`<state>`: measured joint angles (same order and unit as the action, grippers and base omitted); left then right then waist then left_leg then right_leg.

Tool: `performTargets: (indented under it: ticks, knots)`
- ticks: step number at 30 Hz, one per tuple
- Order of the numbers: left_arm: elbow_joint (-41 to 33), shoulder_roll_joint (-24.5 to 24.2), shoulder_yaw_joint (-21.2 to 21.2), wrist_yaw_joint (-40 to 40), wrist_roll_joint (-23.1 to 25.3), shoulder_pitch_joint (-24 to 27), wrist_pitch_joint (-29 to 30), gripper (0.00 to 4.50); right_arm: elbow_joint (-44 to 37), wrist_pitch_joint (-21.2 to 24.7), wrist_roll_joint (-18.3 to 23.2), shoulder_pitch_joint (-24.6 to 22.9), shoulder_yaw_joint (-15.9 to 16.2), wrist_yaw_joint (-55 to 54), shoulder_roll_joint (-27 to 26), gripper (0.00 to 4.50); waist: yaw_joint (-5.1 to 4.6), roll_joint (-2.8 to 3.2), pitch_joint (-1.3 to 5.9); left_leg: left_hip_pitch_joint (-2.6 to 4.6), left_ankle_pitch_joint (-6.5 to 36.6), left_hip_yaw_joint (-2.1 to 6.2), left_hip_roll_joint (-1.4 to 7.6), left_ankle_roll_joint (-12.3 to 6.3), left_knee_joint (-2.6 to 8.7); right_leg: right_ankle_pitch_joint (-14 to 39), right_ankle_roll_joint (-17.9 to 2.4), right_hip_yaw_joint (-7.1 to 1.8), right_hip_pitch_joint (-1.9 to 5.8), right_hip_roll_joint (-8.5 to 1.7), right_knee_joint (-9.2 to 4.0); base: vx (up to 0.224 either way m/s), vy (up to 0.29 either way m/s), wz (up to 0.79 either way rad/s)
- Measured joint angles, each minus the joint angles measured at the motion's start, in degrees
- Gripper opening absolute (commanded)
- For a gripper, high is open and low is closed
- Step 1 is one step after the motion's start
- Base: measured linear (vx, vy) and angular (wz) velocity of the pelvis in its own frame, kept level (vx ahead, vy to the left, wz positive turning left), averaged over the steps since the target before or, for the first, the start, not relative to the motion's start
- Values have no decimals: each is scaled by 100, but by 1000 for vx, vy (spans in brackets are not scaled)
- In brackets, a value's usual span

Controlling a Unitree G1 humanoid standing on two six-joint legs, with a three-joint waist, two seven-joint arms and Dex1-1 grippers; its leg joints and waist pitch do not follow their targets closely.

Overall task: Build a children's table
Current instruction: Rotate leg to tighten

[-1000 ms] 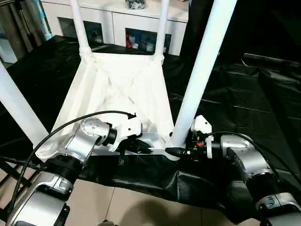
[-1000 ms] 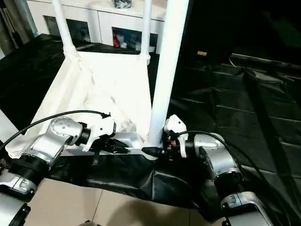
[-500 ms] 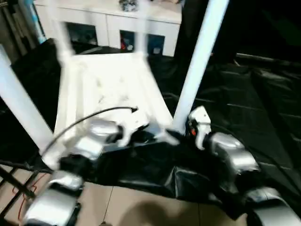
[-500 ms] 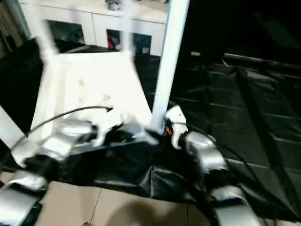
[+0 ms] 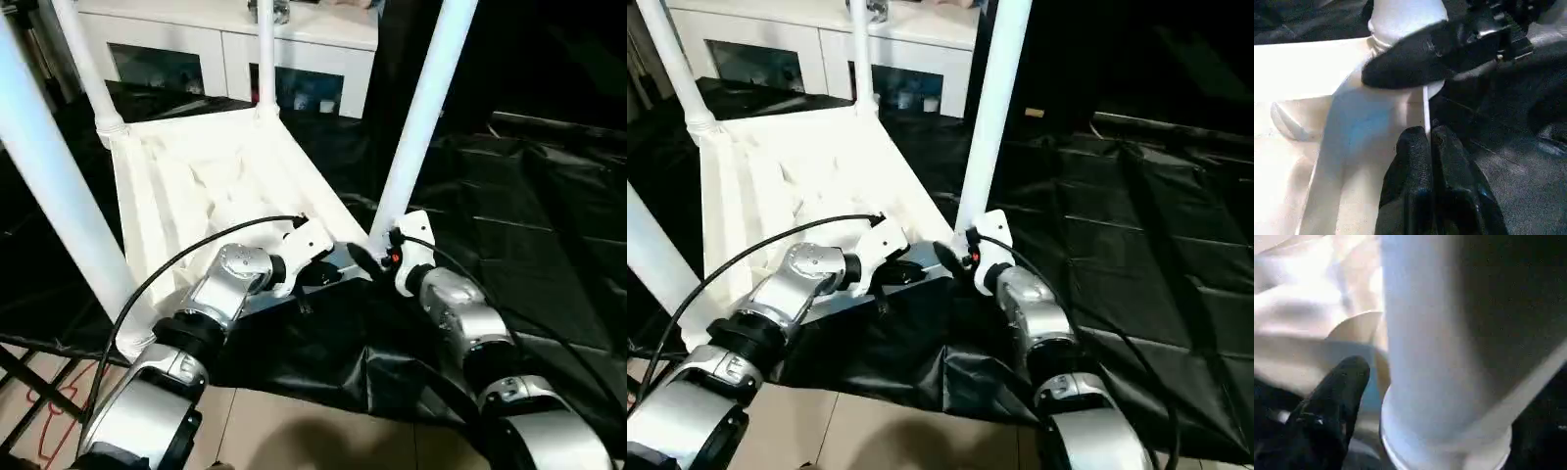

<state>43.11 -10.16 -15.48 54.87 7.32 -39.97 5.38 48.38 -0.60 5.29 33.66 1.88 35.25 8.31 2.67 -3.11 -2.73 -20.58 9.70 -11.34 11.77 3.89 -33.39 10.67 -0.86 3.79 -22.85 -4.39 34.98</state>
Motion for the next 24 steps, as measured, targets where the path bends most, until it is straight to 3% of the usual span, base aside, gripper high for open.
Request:
performTargets:
  ticks: [5,11,24]
  knots:
    - [-350,-394,-18,946,-214,246,-243,0,-696,40,166,-408,377,1738,629,401,102,7,-1,-3,1,-4,1,1,44,10,3,6,-13,2,-1,0,0,0]
    - [-419,-593,-83,1583,-332,322,-390,0,-1139,226,263,-607,602,2877,1120,401,152,7,-3,-1,1,-8,1,1,40,11,1,3,-9,1,-2,0,0,0]
    - [-431,-886,-116,2208,-537,360,-527,0,-1408,531,368,-658,750,3397,1192,297,226,5,-4,-1,0,-11,3,2,44,12,2,3,-15,2,-1,0,0,0]
